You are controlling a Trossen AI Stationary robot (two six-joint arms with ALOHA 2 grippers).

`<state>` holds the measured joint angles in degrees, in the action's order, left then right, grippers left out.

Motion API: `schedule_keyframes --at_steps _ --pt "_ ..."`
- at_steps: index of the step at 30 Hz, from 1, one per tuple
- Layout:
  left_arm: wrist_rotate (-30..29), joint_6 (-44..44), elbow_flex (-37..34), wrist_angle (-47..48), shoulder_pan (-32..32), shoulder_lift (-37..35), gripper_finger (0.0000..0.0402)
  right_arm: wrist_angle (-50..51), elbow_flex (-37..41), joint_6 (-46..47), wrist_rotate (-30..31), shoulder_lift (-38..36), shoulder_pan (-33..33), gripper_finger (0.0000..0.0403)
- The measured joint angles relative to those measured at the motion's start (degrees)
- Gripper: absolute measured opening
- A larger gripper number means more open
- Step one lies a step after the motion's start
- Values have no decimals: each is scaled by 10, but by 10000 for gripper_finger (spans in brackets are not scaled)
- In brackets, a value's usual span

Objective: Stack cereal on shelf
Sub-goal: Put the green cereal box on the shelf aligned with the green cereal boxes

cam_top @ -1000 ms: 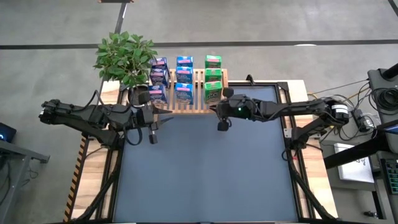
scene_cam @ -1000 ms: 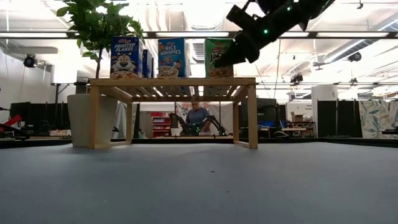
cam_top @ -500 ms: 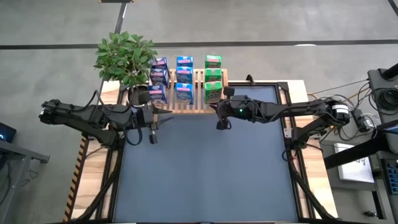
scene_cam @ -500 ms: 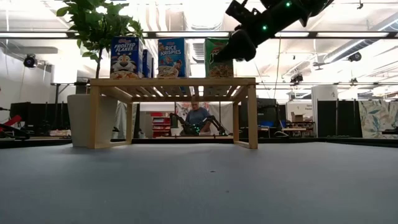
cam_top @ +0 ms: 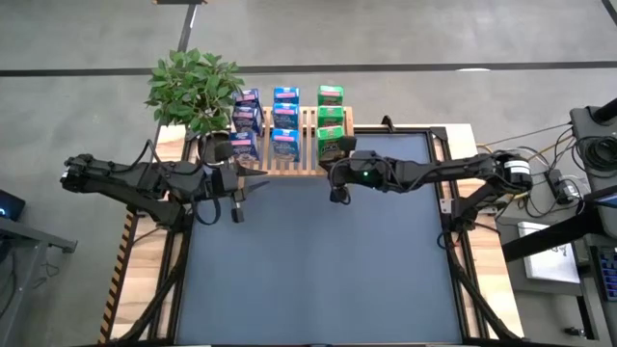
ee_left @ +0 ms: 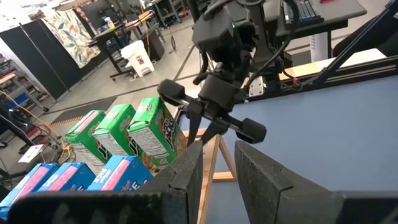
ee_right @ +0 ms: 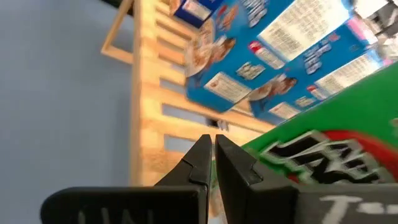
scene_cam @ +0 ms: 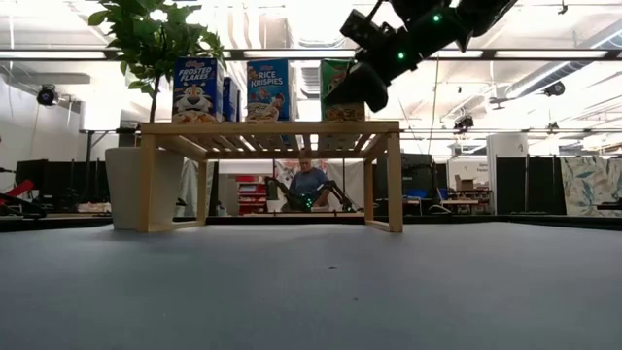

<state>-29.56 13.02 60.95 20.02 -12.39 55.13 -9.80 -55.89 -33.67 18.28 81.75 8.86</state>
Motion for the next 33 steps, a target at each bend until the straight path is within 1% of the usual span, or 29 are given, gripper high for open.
schedule_keyframes --at_steps 13,19,24,26,28,33 --pt "0 0 0 1 0 0 77 -10 -1 -9 28 2 0 13" --pt "0 0 0 -2 0 0 77 -31 -1 -11 28 2 0 13" --pt "0 0 0 -4 0 0 77 -28 -2 -1 28 -6 -4 13" --pt "0 0 0 -4 0 0 77 -10 -13 11 28 -11 -9 13" --pt "0 0 0 -5 0 0 77 34 -38 24 28 -14 -12 13" --pt "0 0 0 -6 0 0 77 172 -135 56 27 -7 -12 13"
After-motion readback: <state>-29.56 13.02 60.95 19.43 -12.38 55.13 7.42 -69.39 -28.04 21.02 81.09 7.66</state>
